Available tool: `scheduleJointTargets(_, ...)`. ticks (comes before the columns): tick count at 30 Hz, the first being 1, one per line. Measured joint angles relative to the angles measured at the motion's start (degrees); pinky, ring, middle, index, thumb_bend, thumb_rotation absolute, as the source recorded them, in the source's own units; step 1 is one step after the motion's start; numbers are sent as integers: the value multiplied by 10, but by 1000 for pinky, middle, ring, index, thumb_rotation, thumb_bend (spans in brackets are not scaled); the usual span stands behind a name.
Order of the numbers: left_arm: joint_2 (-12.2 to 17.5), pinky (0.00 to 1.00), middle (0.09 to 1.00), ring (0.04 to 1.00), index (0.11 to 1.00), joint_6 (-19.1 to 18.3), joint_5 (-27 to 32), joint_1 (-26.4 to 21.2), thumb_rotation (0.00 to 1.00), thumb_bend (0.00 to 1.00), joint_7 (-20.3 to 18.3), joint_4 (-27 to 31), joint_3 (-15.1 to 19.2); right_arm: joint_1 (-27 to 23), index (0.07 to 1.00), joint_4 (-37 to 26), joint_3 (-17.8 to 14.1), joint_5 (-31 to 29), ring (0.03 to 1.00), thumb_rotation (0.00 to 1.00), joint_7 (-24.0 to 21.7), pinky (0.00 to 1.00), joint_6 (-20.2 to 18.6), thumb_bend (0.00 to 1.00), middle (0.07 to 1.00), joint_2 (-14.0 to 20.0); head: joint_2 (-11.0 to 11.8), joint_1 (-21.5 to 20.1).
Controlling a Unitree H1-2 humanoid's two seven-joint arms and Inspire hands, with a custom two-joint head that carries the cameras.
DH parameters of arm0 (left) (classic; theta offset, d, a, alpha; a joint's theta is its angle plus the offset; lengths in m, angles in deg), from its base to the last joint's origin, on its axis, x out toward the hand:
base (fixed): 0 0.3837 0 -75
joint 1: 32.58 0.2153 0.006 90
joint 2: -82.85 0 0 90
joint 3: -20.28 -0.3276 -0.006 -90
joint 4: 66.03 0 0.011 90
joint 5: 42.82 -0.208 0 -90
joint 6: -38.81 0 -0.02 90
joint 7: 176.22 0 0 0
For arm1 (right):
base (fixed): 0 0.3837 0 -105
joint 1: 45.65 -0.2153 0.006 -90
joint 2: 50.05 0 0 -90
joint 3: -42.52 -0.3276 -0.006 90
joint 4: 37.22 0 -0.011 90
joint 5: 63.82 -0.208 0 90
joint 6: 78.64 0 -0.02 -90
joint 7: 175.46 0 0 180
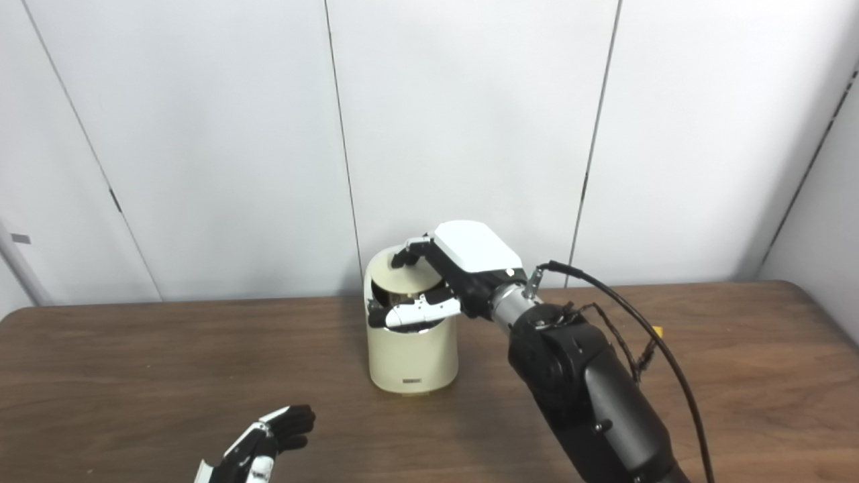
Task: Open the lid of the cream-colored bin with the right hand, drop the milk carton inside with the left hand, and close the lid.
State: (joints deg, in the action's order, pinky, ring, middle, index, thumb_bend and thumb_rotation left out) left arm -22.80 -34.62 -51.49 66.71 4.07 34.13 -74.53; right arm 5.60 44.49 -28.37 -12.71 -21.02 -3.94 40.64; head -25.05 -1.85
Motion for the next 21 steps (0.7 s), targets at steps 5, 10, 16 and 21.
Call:
scheduleJointTargets(5,0,739,762,765,772,0,0,0,853,254,-1,1,0,5,702,0,0,0,860,871,1,926,1,860,728,0,-2,0)
scheduleJointTargets(10,0,730,758,762,770,-2,0,1,864,247,-1,1,-1,15,699,0,0,0,857,864,3,918,4,864,726,0,-5,1)
scheduleJointTargets(16,0,718,748,752,758,-15,0,2,833,239,-2,4,0,18,696,-1,0,2,857,876,5,933,5,869,723,0,-6,-2)
scheduleJointTargets(21,0,714,745,748,754,-18,-1,2,829,225,-1,4,0,22,681,-7,0,7,847,860,9,934,11,860,707,0,-7,-2)
